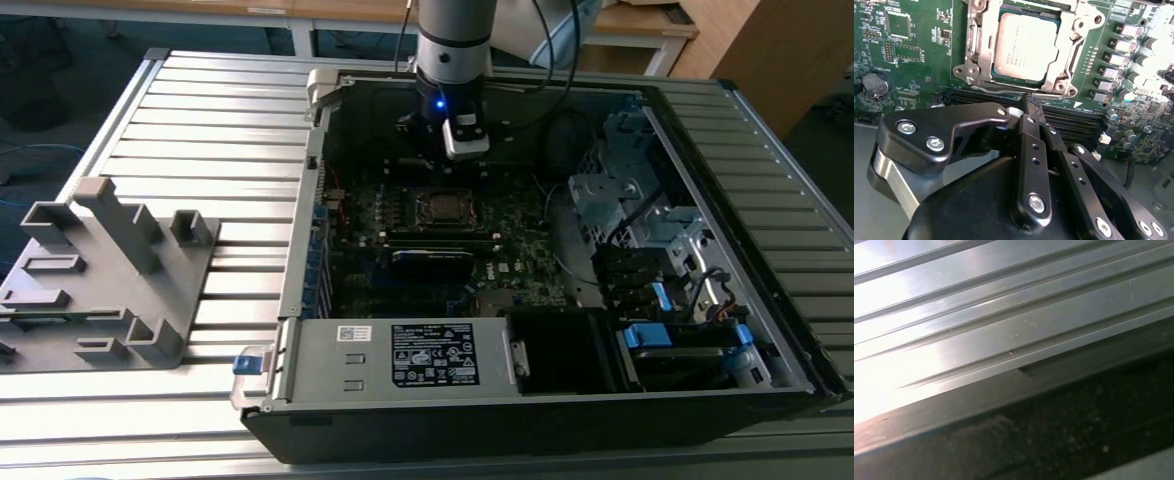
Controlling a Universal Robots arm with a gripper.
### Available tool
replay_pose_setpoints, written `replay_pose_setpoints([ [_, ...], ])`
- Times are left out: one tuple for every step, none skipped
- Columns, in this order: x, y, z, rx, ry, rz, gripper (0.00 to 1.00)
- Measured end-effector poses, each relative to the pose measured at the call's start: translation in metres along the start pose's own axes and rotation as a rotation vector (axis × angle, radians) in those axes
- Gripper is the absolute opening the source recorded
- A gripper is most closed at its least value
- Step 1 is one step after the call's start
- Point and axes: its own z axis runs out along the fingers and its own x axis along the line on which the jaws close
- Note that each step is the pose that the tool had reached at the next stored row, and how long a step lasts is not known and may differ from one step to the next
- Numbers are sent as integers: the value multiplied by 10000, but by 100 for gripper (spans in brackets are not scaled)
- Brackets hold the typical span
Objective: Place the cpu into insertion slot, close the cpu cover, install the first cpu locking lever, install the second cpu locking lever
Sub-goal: 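Install the first cpu locking lever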
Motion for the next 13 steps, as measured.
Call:
replay_pose_setpoints([
  [-8, 3, 0, -9, 3, -26, 11],
  [-14, 5, 1, -15, 5, -57, 11],
  [-20, 7, 1, -17, 7, -97, 11],
  [-23, 8, 1, -18, 8, -137, 11],
  [-23, 8, 1, -18, 9, -166, 11],
  [-23, 8, -1, -18, 10, -196, 11],
  [-23, 8, -9, -17, 11, -222, 11],
  [-23, 9, -20, -19, 11, -236, 11],
  [-23, 9, -32, -19, 11, -245, 11],
  [-23, 9, -37, -19, 11, -253, 11],
  [-24, 9, -37, -22, 11, -261, 11],
  [-25, 7, -36, -22, 11, -275, 11],
  [-26, 4, -37, -21, 12, -298, 11],
])
